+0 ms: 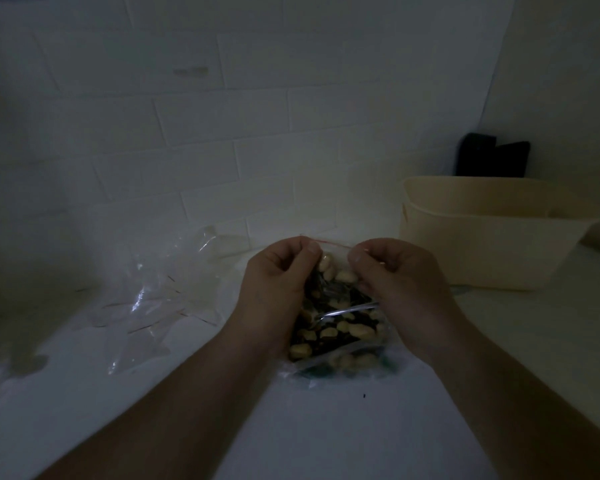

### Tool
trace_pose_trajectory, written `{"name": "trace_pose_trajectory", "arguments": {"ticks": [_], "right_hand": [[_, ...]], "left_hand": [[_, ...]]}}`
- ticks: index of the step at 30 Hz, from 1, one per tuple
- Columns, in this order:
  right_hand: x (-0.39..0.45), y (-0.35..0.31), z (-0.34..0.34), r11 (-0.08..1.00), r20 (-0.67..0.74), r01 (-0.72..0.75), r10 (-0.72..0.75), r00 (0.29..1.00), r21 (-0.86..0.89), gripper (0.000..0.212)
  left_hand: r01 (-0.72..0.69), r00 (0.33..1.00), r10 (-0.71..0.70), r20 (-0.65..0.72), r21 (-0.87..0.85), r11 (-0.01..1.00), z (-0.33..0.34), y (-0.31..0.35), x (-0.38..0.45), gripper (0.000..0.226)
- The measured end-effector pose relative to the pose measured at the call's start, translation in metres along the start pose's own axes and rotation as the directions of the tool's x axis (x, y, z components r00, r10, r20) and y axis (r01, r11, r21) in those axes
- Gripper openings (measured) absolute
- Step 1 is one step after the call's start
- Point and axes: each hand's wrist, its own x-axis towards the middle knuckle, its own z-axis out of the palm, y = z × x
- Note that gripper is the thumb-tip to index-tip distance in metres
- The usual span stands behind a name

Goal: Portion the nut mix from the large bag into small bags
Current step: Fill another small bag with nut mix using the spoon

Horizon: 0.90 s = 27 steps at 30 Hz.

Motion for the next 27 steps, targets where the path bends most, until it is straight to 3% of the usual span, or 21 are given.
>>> {"name": "trace_pose_trajectory", "arguments": {"ticks": [10,18,21,27], "right_hand": [[-0.0022,-0.0037,0.0024,0.999,-0.016,0.035,-0.035,0.999,0.013,0.019],[-0.0033,-0.0042,0.0027,0.999,-0.041,0.027,-0.028,0.999,-0.033,0.01],[-0.004,-0.006,0.0018,0.99,-0.044,0.068,-0.074,0.996,-0.125,0.009],[-0.0061,-0.0067,0.0032,0.994,-0.013,0.03,-0.031,0.999,-0.107,0.011]], "left_hand": [[0.068,0.998,-0.068,0.01,-0.017,0.998,0.0034,0.0002,-0.0015,0.018],[0.028,1.0,-0.029,0.007,0.126,0.992,-0.0023,-0.0039,0.0009,0.013],[0.013,1.0,-0.016,0.012,0.207,0.978,-0.0032,-0.0041,0.0022,0.014],[0.009,1.0,-0.015,0.026,0.209,0.978,-0.0038,-0.0048,0.0019,0.018]]}}
